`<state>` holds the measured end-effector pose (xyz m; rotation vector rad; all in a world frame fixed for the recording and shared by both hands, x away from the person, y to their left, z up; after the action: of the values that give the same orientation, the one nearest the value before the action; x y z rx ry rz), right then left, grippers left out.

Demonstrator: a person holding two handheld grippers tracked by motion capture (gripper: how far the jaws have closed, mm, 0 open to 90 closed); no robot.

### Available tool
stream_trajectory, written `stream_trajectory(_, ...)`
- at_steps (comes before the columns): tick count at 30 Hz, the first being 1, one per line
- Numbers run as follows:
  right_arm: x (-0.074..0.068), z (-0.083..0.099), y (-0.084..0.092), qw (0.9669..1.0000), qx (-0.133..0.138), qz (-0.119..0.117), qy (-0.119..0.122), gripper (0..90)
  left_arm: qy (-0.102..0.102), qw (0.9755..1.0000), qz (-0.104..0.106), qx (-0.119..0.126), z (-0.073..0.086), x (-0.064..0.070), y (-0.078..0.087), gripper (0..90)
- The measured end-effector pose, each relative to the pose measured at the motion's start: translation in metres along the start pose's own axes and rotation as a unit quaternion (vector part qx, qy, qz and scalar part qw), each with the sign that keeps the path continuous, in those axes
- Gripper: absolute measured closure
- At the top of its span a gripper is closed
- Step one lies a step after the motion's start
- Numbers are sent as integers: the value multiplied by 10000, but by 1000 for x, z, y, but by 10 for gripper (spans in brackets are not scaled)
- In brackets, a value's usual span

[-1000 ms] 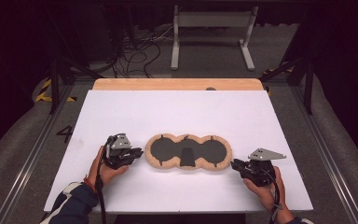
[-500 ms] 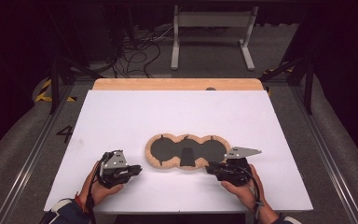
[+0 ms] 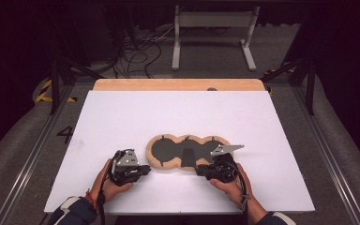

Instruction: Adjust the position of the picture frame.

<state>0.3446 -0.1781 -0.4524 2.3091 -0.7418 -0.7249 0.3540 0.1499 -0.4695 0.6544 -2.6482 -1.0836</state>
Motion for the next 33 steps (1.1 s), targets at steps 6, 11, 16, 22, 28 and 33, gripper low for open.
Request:
stream_trajectory(6, 2, -5, -3, 9994, 112, -276, -158, 750, -27, 10000, 42, 14, -4, -3, -6, 851)
stream_trajectory(11, 8, -5, -4, 9954, 229, -695, -611, 639, -14, 10000, 36, 33, -2, -4, -3, 848)
stream_trajectory(16, 15, -7, -3, 9839, 358, -1111, -1352, 577, 81, 9998, -103, 153, 2, -9, 7, 830)
stream_trajectory(22, 29, -5, -7, 9527, 480, -1726, -2457, 566, 266, 9985, -306, 380, 5, -19, 18, 799)
stream_trajectory(28, 32, -7, -10, 9417, 604, -1709, -2834, 624, 254, 9981, -372, 420, 3, -23, 19, 770)
stream_trajectory(33, 33, -10, -17, 9361, 701, -1662, -3020, 633, 296, 9981, -390, 385, 3, -29, 16, 738)
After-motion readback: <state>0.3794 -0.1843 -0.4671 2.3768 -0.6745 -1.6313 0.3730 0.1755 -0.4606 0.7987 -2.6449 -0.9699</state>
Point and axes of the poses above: each handheld gripper's, and its own axes: y roughly backward along the jaws, z roughly out of its underside, x roughly to its right, the point moved 1 cm from there along -y, roughly forward along the jaws, and after that the axes turned 1 degree about -z, right-handed, at the moved point
